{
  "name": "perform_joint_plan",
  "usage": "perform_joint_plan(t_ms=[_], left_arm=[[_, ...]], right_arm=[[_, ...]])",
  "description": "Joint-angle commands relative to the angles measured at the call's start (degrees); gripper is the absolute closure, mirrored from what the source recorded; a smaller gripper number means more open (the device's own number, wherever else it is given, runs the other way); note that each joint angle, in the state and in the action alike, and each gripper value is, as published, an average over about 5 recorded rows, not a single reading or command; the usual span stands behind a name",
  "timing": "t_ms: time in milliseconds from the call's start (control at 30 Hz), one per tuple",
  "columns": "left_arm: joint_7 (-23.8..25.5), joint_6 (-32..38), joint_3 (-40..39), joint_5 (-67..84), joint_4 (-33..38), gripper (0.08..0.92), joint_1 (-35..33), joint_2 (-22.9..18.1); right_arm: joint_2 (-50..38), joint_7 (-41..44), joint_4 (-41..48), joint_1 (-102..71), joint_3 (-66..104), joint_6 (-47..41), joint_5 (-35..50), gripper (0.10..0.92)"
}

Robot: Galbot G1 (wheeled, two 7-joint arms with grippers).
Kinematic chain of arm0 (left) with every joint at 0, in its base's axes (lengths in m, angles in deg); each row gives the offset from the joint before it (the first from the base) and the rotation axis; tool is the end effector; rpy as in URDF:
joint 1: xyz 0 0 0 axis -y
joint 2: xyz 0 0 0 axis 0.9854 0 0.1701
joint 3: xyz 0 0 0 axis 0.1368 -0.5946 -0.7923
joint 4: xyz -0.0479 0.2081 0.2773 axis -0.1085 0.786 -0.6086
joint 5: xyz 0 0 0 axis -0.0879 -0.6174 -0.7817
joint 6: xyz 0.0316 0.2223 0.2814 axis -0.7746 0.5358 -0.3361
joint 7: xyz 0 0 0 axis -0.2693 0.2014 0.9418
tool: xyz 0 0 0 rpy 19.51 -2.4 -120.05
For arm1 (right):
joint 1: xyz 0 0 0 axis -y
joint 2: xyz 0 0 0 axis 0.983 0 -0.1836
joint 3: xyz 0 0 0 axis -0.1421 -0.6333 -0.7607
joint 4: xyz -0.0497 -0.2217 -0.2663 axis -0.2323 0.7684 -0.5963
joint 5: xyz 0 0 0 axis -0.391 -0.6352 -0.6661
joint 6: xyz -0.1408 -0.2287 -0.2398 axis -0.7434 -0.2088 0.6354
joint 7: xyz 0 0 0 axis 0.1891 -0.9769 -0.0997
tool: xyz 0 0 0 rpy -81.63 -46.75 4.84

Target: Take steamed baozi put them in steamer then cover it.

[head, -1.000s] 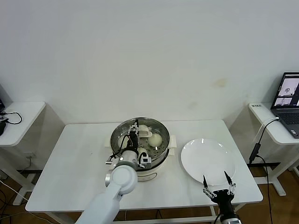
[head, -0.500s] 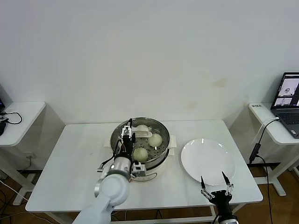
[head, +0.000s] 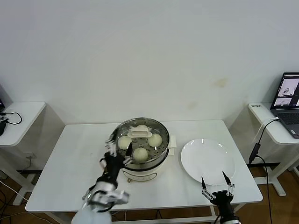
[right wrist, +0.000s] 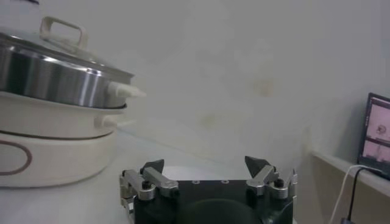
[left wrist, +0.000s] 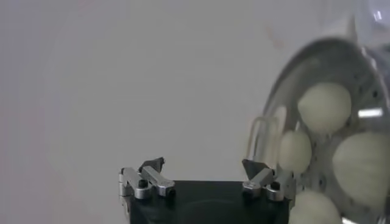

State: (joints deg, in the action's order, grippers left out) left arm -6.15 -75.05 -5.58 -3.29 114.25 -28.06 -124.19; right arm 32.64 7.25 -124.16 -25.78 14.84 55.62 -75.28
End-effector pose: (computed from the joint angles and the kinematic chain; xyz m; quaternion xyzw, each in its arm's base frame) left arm 0.2111 -0.0386 -0.2315 0.0557 0.8733 0.4780 0.0762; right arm 0.1374 -0.0743 -0.3825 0.0306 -0.9891 0.1442 0.0011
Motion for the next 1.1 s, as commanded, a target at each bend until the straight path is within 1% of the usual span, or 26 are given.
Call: perform_joint_plan(t_ms=[33, 133, 267, 400, 533, 700, 1100], left_arm=[[-19.3, 17.5, 21.1, 63.3, 5.0, 0.177, -25.7, 0.0], [-18.4, 18.5, 22.2, 65.7, 4.2, 0.177, -29.1, -0.4], [-17.0, 22.1, 22.3, 64.0, 2.8, 0.177, -32.3, -0.5], [-16.9, 24.9, 21.8, 63.3, 0.0, 0.177, -33.0, -1.3], [-16.1, 27.8, 21.5, 63.1, -2.9, 0.177, -32.2, -2.0], [-14.6, 28.6, 22.0, 63.1, -4.3, 0.177, -31.5, -2.1], [-13.6, 27.8, 21.2, 61.5, -5.8, 0.177, -32.3, -2.4]], right_arm=[[-1.4, 0.8, -0.9, -0.8, -2.5, -1.5, 2.6, 0.203], [-2.4, 1.8, -2.1, -2.2, -3.5, -3.8, 4.5, 0.203], [-4.2, 3.2, -5.1, -4.5, -4.4, -9.4, 7.1, 0.203], [-5.7, 3.2, -7.8, -6.2, -4.5, -14.7, 8.5, 0.203], [-6.2, 2.9, -9.0, -7.2, -4.3, -18.0, 8.8, 0.202], [-6.3, 2.7, -9.3, -7.5, -4.4, -19.0, 9.3, 0.203], [-6.6, 3.0, -9.6, -7.5, -5.7, -18.4, 10.0, 0.203]])
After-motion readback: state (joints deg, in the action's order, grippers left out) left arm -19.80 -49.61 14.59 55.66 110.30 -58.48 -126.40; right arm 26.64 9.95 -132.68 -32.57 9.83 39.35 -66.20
